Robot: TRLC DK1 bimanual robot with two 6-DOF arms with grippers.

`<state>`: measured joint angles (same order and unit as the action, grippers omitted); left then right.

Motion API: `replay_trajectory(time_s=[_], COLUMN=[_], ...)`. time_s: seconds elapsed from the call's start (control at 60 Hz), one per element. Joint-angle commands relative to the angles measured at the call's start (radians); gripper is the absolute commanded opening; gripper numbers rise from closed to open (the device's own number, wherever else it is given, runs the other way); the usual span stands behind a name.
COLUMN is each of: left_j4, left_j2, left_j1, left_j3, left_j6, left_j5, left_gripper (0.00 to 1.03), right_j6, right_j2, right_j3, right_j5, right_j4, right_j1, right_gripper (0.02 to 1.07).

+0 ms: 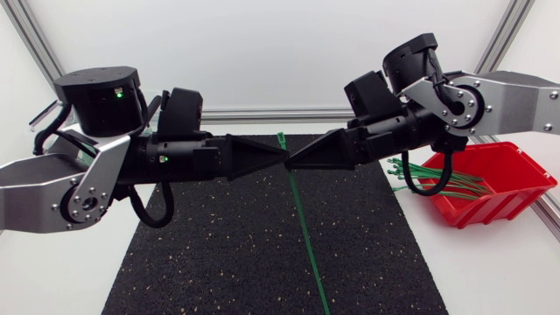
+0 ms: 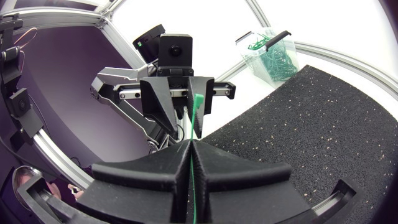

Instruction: Take a green cable tie from the red box, thread the tail through the head to close it, then place it in the transparent bin on the left.

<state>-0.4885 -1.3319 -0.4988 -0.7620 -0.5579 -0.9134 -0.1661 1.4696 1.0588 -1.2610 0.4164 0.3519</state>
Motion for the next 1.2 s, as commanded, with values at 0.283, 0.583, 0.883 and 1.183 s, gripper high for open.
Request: replay_trajectory(time_s=[0.283, 0.583, 0.883, 1.183], left_j4=[-0.03, -0.03, -0.025, 0.036], left_j2=[-0.02, -0.018, -0.016, -0.007], left_j1=[0.014, 0.011, 0.025, 0.106], left_j3=[-0.033, -0.033, -0.051, -0.083], left_j6=[-0.046, -0.053, -0.082, -0.096], left_j5=[0.015, 0.015, 0.016, -0.019], left_gripper=[0.05, 0.04, 0.04, 0.04], right_j6=[0.019, 0.027, 0.028, -0.05], right_j2=[-0.02, -0.023, -0.031, -0.077], right_j3=[-0.036, -0.051, -0.065, -0.102], right_j5=[-0.009, 0.008, 0.066, 0.167], right_j4=[-0.011, -0.036, -0.074, -0.165], right_j1=[0.013, 0.038, 0.07, 0.007], right_gripper=[0.08, 0.08, 0.19, 0.9])
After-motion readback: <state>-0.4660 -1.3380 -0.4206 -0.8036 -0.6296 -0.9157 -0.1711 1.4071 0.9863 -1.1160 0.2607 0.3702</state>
